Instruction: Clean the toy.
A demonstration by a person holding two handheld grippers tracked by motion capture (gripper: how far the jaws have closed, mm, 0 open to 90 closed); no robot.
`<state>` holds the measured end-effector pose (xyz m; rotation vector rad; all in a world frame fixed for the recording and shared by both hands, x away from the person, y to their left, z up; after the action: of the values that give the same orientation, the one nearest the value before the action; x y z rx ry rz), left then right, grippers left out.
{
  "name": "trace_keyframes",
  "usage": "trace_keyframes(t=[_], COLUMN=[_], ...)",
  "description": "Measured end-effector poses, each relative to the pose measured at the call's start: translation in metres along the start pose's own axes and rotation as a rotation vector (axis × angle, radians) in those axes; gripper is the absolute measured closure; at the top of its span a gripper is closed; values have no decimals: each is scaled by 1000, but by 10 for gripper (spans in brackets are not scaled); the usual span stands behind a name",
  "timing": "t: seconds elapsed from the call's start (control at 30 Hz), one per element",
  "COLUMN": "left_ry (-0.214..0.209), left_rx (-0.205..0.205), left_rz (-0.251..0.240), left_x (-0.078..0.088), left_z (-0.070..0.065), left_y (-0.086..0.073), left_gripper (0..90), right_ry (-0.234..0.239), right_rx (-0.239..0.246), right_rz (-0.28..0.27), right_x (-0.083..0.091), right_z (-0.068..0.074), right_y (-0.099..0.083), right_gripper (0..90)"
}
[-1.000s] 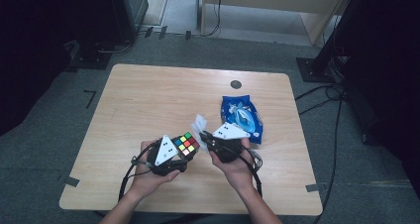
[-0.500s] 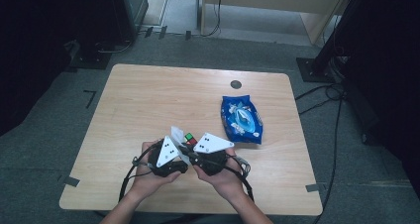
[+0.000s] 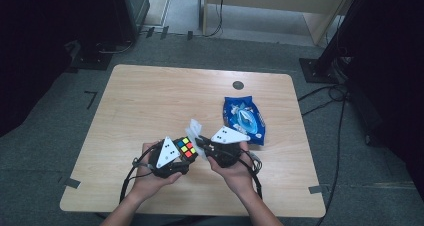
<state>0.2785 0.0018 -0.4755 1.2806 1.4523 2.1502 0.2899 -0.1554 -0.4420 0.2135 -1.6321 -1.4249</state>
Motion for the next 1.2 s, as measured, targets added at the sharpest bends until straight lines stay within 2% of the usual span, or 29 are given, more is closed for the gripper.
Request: trace_keyframes(t=[0.13, 0.3, 0.63, 0.73, 0.87, 1.0, 1.2], left_ry=[1, 16, 29, 31, 33, 33, 24], left_rx=[19, 43, 59, 65, 74, 88, 127], left_rz=[-20, -27, -37, -41, -44, -50, -72], left_x=[4, 8, 12, 13, 14, 16, 22], left_z=[5, 15, 23, 24, 27, 31, 37], left_y=[1, 0, 0, 1, 1, 1, 3], left_gripper=[338, 338, 338, 338, 338, 338, 338], right_ry=[-48, -75, -97, -102, -85, -55, 69], right_rx=[-31, -81, -78, -81, -80, -64, -10], right_rz=[30, 64, 72, 70, 47, 52, 64], right_x=[-2, -8, -9, -8, -7, -11, -20], right_z=[-14, -28, -34, -35, -34, -28, -12], right_y=[-6, -17, -21, -22, -20, -19, -21], right_gripper=[859, 859, 857, 831, 708, 549, 439])
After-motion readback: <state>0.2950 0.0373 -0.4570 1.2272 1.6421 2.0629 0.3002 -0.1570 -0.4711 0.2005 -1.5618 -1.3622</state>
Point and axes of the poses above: each handheld gripper's, and its own axes: x roughly backward along the jaws, y roughly out of its top, z roughly to its left, the point moved 4 cm from there along -x, roughly forward along the jaws, and after that the axes turned 5 degrees about z, right-handed, at the moved point
